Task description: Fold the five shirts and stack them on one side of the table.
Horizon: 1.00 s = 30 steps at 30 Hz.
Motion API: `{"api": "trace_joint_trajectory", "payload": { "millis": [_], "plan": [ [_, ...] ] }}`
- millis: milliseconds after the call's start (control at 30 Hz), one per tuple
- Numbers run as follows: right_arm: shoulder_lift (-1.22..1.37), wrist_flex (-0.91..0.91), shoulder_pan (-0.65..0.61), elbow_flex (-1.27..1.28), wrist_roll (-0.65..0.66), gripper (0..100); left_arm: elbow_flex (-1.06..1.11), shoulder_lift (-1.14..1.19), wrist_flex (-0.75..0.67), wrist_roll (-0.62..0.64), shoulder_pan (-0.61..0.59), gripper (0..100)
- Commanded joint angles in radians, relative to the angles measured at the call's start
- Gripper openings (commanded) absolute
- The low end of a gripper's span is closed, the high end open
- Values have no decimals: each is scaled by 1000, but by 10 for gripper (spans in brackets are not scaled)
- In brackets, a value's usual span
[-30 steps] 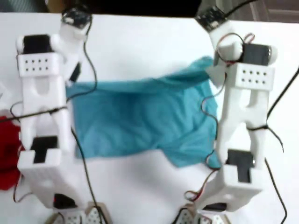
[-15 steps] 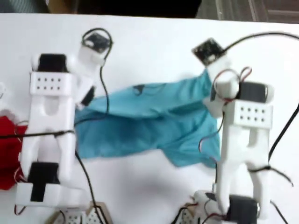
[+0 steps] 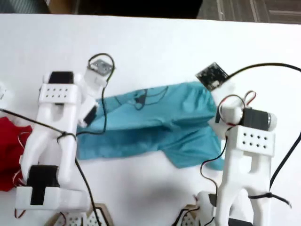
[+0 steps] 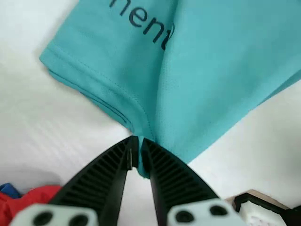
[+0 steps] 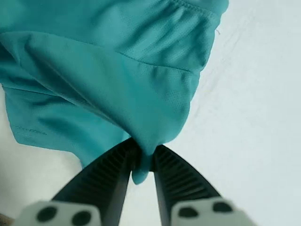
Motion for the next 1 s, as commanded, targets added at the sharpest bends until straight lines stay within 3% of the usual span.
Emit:
{"api": "trace_joint_trajectory", "payload": {
  "millis": [0, 667, 967],
  "plan": [
    [-36, -18, 38, 28, 20, 21, 27, -57, -26, -29, -12, 24],
    [-38, -85, 41, 180, 46, 21, 268, -51, -190, -55, -15, 24],
    [-45, -71, 41, 173, 46, 21, 288, -57, -183, -57, -15, 24]
  ]
}}
